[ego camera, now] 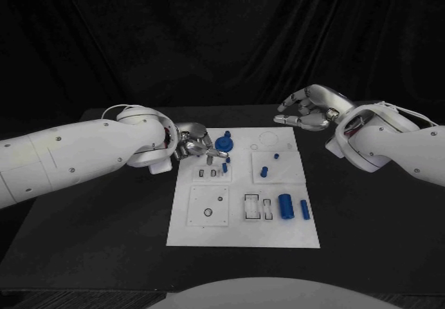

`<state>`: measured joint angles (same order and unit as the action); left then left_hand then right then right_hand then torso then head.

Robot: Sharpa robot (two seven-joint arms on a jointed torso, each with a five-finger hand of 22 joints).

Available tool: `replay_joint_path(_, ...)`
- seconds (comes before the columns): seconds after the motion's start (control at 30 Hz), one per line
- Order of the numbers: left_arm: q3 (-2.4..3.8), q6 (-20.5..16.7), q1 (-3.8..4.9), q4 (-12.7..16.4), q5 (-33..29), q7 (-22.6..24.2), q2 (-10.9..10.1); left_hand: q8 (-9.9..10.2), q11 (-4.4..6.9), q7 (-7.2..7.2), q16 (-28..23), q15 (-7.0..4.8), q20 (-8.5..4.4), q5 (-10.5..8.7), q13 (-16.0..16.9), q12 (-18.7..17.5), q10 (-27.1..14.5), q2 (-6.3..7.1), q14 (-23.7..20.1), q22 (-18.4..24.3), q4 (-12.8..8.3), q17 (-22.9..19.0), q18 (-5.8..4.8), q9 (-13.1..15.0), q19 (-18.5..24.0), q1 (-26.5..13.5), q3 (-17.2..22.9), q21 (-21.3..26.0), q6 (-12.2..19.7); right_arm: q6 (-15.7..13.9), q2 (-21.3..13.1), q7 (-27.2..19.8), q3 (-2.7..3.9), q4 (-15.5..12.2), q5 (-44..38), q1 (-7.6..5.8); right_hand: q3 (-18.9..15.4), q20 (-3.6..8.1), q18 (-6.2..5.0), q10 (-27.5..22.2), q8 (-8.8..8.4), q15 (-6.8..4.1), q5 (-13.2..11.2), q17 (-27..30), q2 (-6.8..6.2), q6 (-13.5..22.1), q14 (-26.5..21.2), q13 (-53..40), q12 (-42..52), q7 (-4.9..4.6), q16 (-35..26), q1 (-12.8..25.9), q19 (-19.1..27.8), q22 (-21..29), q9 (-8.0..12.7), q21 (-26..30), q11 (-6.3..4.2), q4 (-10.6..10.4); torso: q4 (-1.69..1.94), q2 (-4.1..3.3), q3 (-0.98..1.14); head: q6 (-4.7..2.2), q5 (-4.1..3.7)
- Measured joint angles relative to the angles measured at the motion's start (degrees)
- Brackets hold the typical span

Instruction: Assemble the parts on the task board

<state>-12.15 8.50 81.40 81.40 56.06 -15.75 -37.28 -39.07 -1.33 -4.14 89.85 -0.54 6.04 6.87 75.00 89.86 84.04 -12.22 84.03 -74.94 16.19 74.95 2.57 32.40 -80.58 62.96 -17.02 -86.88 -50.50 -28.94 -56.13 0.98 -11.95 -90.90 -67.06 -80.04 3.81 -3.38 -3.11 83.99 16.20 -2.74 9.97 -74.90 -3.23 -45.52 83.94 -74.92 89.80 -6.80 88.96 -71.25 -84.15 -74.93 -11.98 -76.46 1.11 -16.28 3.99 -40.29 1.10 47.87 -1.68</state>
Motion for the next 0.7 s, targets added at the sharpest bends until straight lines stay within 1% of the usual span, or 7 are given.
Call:
replay_joint_path(0.1,0.00,1.18,0.00,-0.68,0.07,-2.89,1.27,0.00,0.07,0.06,0.00,-0.09,-0.20,0.00,0.00,0.00,-0.06,0.00,-0.09,0.00,-0.41,0.00,0.00,0.37,0.20,0.00,0.41,0.00,-0.06,0.08,0.01,0.11,0.00,0.00,0.01,0.02,0.00,0.00,0.00,0.00,0.00,0.00,0.69,0.00,0.22,-0.03,0.00,0.00,0.00,-0.03,0.00,-0.22,0.00,0.00,0.07,0.00,0.00,0.00,-0.37,0.09,0.32,0.26,0.44)
replay_joint_path(0.13,0.00,1.52,0.00,-0.79,0.08,-3.78,1.65,0.29,0.23,0.20,0.00,-0.24,-0.39,0.00,0.00,0.00,0.00,0.00,0.00,0.00,-0.66,0.00,0.00,0.56,0.02,0.00,0.66,0.00,-0.20,0.11,0.01,0.14,0.00,0.00,0.01,0.02,0.00,0.00,0.00,0.00,0.00,0.00,1.04,0.00,0.22,-0.04,0.00,0.00,0.00,-0.03,0.00,-0.23,0.00,0.00,0.07,0.00,0.00,0.00,-0.51,0.14,0.46,0.38,0.64)
replay_joint_path(0.2,0.00,2.21,0.01,-1.03,0.11,-5.71,2.47,1.07,0.56,0.37,0.00,-0.71,-0.71,0.00,0.00,0.00,-0.06,0.00,-0.08,0.00,-0.94,0.00,0.00,0.85,-0.30,0.00,1.13,0.00,-0.38,0.17,-0.02,0.23,0.00,-0.04,0.02,0.04,0.00,0.00,0.00,0.00,0.00,0.00,1.29,0.00,0.22,-0.04,0.00,0.00,0.00,-0.03,0.00,-0.23,0.00,0.01,0.06,0.00,0.00,0.00,-0.74,0.21,0.65,0.58,0.96)
replay_joint_path(0.27,0.00,2.76,0.01,-1.25,0.13,-7.51,3.27,2.12,0.62,0.56,0.00,-0.71,-0.83,0.36,0.00,0.00,0.00,0.00,-0.08,0.01,-1.40,0.00,0.00,1.15,-0.42,0.00,1.71,0.00,-0.57,0.23,-0.05,0.30,0.00,-0.05,0.02,0.07,0.00,-0.16,0.00,0.00,0.00,0.00,1.30,0.00,0.45,-0.04,0.00,0.00,0.00,-0.03,0.00,-0.46,0.16,0.01,0.06,0.00,0.00,0.00,-0.97,0.29,0.82,0.75,1.30)
replay_joint_path(0.4,0.00,3.38,0.01,-1.76,0.16,-9.84,4.44,3.58,0.62,0.65,0.00,-1.11,-1.13,1.13,-0.01,0.00,-0.01,0.00,-0.09,0.01,-2.06,-0.01,0.00,1.52,-0.72,0.00,2.37,0.00,-1.10,0.37,0.03,0.43,0.00,-0.05,0.03,0.08,-0.02,-0.22,0.00,0.00,0.00,0.00,1.52,0.00,0.45,-0.03,0.00,0.00,0.00,-0.03,0.00,-0.46,0.22,0.01,0.07,0.00,0.00,0.02,-1.24,0.42,1.01,0.94,1.75)
replay_joint_path(0.53,0.00,3.89,0.01,-2.54,0.18,-11.65,5.41,3.86,0.86,0.86,0.00,-1.11,-1.43,1.13,-0.01,0.00,-0.15,0.00,-0.09,0.01,-2.14,-0.01,0.01,1.77,-1.02,0.00,2.76,0.00,-1.31,0.59,0.12,0.57,0.00,-0.02,0.04,0.09,-0.16,-0.22,0.00,0.20,0.00,0.00,1.78,-0.05,0.45,-0.03,0.00,0.01,0.00,-0.03,0.00,-0.46,0.22,0.01,0.12,0.00,0.20,0.16,-1.44,0.53,1.11,1.18,1.91)
replay_joint_path(0.7,0.00,4.32,0.01,-3.75,0.20,-13.21,6.35,3.96,1.02,0.76,0.00,-1.11,-1.43,1.13,-0.01,0.00,0.00,0.00,-0.09,0.01,-2.29,-0.01,0.01,2.10,-1.02,0.00,2.92,0.00,-1.63,0.88,0.13,0.71,0.00,0.04,0.04,0.09,-0.16,-0.22,0.00,0.18,0.00,0.00,2.01,-0.04,0.45,-0.03,0.00,0.01,0.00,-0.03,0.00,-0.46,0.22,0.02,0.12,0.23,0.21,0.16,-1.49,0.66,1.16,1.52,1.79)
